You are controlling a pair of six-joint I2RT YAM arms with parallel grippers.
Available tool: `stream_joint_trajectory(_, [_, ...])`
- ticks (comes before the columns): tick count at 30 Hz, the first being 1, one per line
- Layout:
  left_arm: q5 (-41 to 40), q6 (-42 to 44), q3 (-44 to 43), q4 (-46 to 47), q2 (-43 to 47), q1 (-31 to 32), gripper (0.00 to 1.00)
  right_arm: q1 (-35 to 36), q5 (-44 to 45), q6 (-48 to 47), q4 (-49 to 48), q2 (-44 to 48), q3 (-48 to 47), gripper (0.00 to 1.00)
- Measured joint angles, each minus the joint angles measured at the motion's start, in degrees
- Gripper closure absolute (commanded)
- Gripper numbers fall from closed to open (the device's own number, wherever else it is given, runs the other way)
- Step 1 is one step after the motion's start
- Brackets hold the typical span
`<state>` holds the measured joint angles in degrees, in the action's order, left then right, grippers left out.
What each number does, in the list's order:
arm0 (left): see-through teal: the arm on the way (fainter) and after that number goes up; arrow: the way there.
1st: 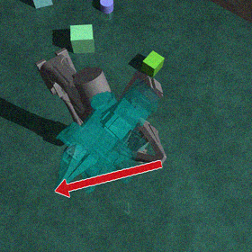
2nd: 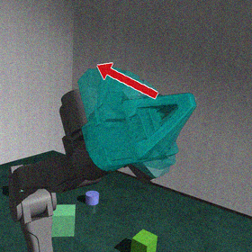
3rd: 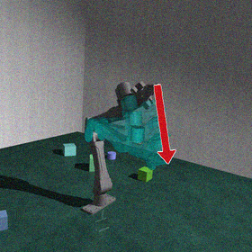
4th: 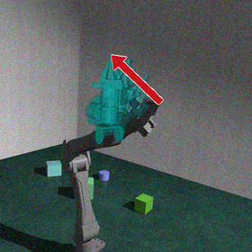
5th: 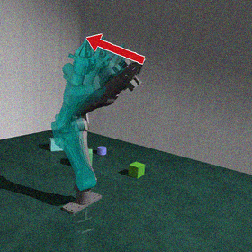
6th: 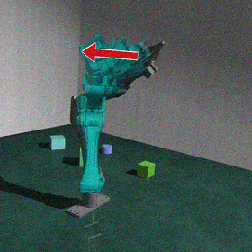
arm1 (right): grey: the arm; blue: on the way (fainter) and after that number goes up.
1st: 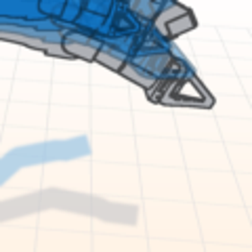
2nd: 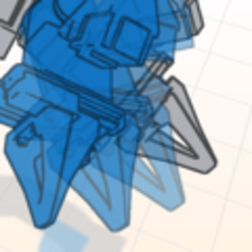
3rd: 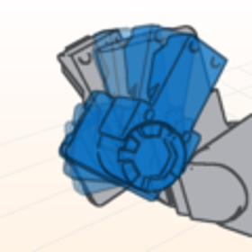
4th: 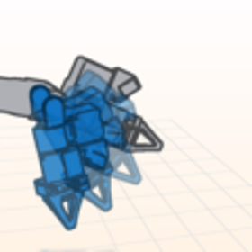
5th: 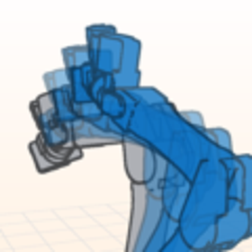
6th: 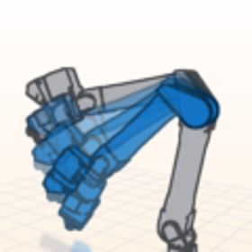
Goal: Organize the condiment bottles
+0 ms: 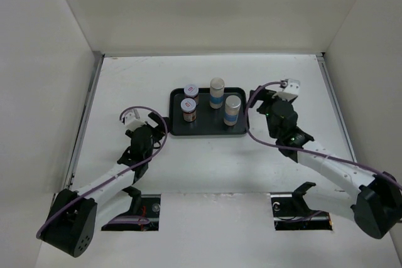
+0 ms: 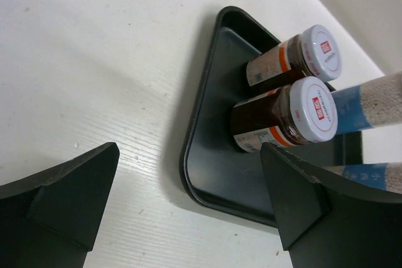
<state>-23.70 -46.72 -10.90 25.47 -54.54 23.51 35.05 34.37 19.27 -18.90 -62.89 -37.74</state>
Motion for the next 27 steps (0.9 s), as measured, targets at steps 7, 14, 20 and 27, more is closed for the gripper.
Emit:
stream_joint_trajectory(7, [1.6, -0.7, -5.9, -11.0, -2.4, -2.6, 0.00, -13.0, 1.3, 12.2, -1.7, -1.8, 11.2, 0.00])
stream_joint_trajectory(14, [2.2, -1.3, -13.5, -23.4, -4.3, -3.5, 0.00, -15.0, -1.2, 16.9, -2.6, -5.5, 13.1, 0.00])
stream_joint_trajectory(20, [2.4, -1.1, -16.5, -26.7, -5.6, -1.5, 0.00, -15.0, -2.1, 17.8, -3.5, -5.0, 13.1, 0.00])
stream_joint_trajectory(27, [2.2, 0.0, -17.9, -27.6, -6.2, 1.0, 0.00, -15.0, -2.8, 18.1, -4.3, -4.5, 13.1, 0.00])
